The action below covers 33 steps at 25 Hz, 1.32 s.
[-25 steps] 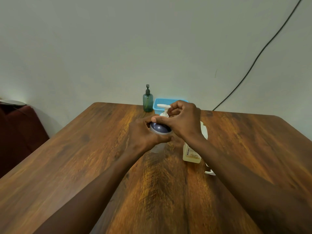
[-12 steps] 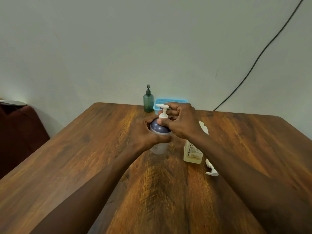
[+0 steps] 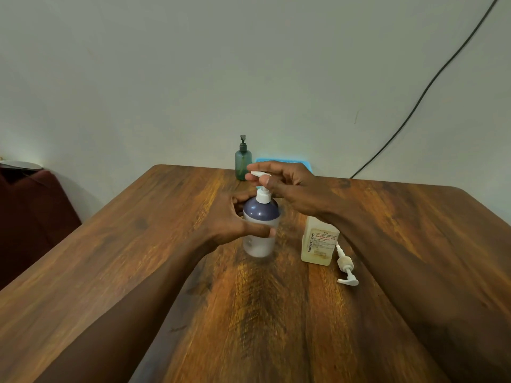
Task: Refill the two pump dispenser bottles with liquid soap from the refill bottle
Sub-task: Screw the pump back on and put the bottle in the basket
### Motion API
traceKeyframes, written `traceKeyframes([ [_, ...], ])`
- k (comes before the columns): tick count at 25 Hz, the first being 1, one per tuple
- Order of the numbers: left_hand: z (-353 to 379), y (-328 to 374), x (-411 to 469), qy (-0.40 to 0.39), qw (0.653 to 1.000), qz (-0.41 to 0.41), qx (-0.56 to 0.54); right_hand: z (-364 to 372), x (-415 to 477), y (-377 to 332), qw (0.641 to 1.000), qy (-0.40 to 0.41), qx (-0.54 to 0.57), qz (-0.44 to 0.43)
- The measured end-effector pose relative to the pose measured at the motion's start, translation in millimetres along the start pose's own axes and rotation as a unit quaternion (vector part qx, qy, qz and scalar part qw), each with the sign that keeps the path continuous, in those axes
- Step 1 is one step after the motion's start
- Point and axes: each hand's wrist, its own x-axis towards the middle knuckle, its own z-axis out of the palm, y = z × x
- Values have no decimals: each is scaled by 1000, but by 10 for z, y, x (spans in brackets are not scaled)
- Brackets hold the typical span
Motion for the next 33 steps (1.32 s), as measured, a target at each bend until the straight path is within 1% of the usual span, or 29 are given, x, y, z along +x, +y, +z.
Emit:
traceKeyframes([
  [2, -44, -50, -2, -34, 999, -12, 1, -54, 12, 46, 1000, -16, 7, 7],
  [4, -66, -99, -3, -51, 998, -25, 0, -68, 11, 73, 1000, -5, 0, 21],
  [5, -72, -117, -2, -57, 998, -30, 3, -61, 2, 73, 999, 22, -15, 27],
  [7, -72, -157, 16, -61, 997, -33, 17, -33, -12, 72, 991, 108, -75, 22],
  [8, -62, -162, 26, -55, 997, -33, 31, -12, -16, 77, 979, 160, -124, 5],
  [10, -23, -153, 45, -19, 996, -27, 80, 52, -10, 100, 940, 246, -232, -34],
  [11, 11, -150, 61, 5, 994, -18, 105, 90, -2, 108, 923, 270, -271, -47],
  [13, 87, -137, 97, 46, 992, 1, 120, 146, 38, 122, 891, 300, -337, -58],
  [15, 148, -151, 159, 80, 990, 34, 107, 171, 133, 132, 872, 313, -375, -29],
  [17, 183, -176, 237, 107, 988, 56, 94, 165, 252, 114, 876, 306, -372, 20],
  [19, 176, -195, 335, 126, 987, 54, 89, 95, 364, 123, 897, 281, -339, 36],
  [20, 152, -209, 395, 135, 986, 47, 86, 31, 396, 124, 916, 260, -302, 40],
  [22, 69, -254, 568, 138, 986, 37, 83, -136, 445, 112, 959, 200, -188, 67],
  [23, 25, -263, 672, 132, 987, 39, 85, -229, 478, 104, 972, 169, -138, 83],
  [24, -13, -264, 773, 125, 987, 41, 90, -320, 528, 115, 977, 147, -124, 91],
  [27, -89, -190, 1102, 95, 988, 47, 110, -592, 782, 200, 962, 125, -222, 96],
  [28, -102, -185, 1249, 90, 988, 51, 114, -684, 890, 252, 962, 112, -231, 97],
  [30, -116, -218, 1554, 100, 987, 50, 114, -832, 1090, 374, 969, 94, -208, 93],
  [33, -134, -325, 2016, 117, 984, 47, 125, -1025, 1389, 592, 955, 137, -256, 60],
])
